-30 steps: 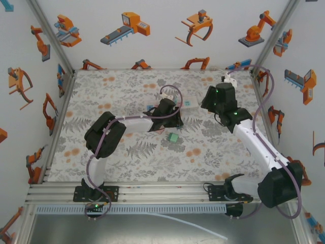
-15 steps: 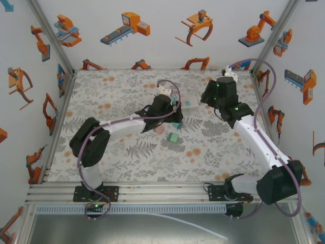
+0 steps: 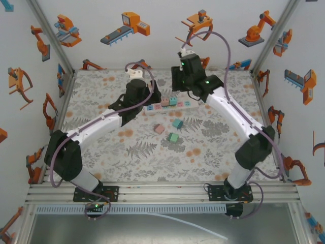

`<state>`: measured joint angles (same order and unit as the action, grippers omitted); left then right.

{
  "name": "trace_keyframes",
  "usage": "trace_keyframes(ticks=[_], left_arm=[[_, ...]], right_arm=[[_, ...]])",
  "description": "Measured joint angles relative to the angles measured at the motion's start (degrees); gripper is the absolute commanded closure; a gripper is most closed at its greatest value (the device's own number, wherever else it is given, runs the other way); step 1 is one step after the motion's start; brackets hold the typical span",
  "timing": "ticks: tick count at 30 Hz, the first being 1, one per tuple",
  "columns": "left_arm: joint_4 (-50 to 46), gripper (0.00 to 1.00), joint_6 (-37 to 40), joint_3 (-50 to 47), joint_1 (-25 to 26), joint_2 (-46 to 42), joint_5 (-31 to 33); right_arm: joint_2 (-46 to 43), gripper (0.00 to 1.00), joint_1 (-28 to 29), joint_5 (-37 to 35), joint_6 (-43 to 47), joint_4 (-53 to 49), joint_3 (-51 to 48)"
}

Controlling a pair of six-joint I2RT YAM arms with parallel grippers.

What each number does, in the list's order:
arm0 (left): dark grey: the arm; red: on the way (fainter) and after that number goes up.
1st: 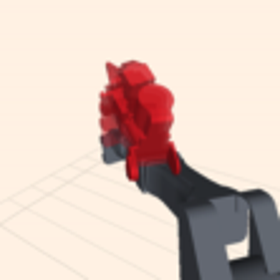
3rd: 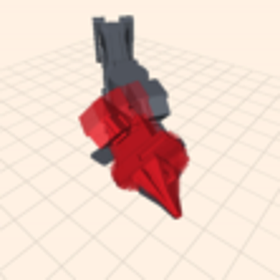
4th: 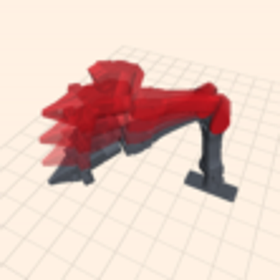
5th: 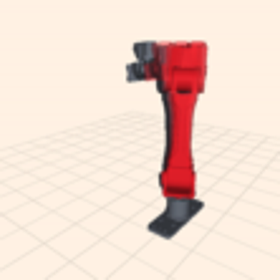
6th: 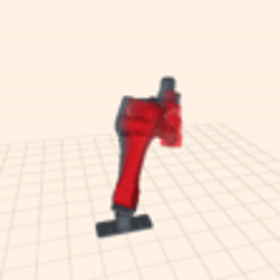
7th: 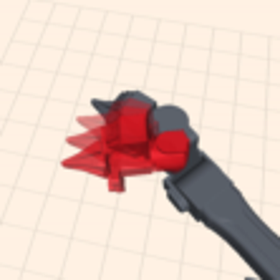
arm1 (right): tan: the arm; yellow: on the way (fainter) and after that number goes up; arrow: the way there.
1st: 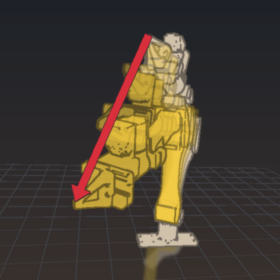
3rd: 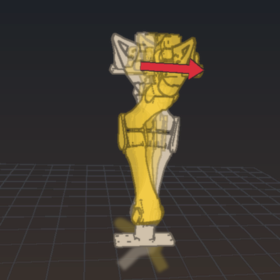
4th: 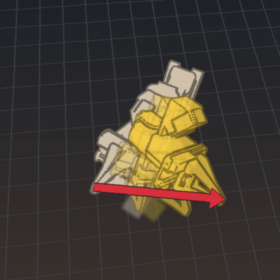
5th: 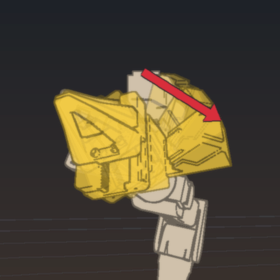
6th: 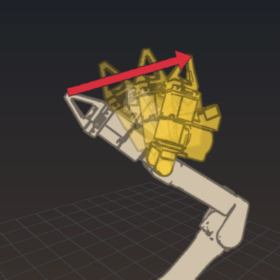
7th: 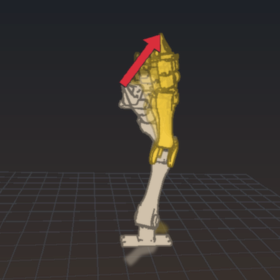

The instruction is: Pull the plug off the socket

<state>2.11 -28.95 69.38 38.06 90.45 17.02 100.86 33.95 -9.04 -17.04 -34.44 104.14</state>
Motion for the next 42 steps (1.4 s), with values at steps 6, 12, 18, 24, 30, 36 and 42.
trace_keyframes(ticks=[6, 12, 18, 24, 30, 36, 42], left_arm=[[-8.09, 0.23, 4.07, 7.87, -8.85, 7.13, -9.18], [-18.43, 0.23, 5.49, 19.17, -14.49, 17.68, -17.64], [-21.49, 0.23, 3.58, 21.05, -16.15, 23.98, -23.56], [-23.61, 0.23, 2.73, 23.39, -15.85, 29.35, -26.97], [-25.35, 0.28, 2.01, 24.13, -15.87, 31.71, -27.98], [-26.69, 0.37, 0.96, 25.88, -15.87, 34.47, -29.57], [-26.93, 0.41, 0.35, 27.87, -15.98, 35.98, -30.75]], right_arm=[[15.56, 0.47, 0.52, 0.74, 5.46, -11.76, 18.78], [21.51, 0.33, 0.11, 3.17, 23.56, -16.81, 23.41], [22.16, 0.26, -1.70, 9.33, 43.32, -17.14, 22.12], [24.79, 0.24, -5.49, 18.93, 60.19, -18.03, 22.08], [31.21, 0.24, -7.98, 23.63, 72.72, -23.37, 26.95], [38.60, 0.25, -9.57, 30.08, 78.77, -26.56, 32.46], [39.93, 0.35, -10.10, 36.98, 81.81, -26.25, 32.15]])
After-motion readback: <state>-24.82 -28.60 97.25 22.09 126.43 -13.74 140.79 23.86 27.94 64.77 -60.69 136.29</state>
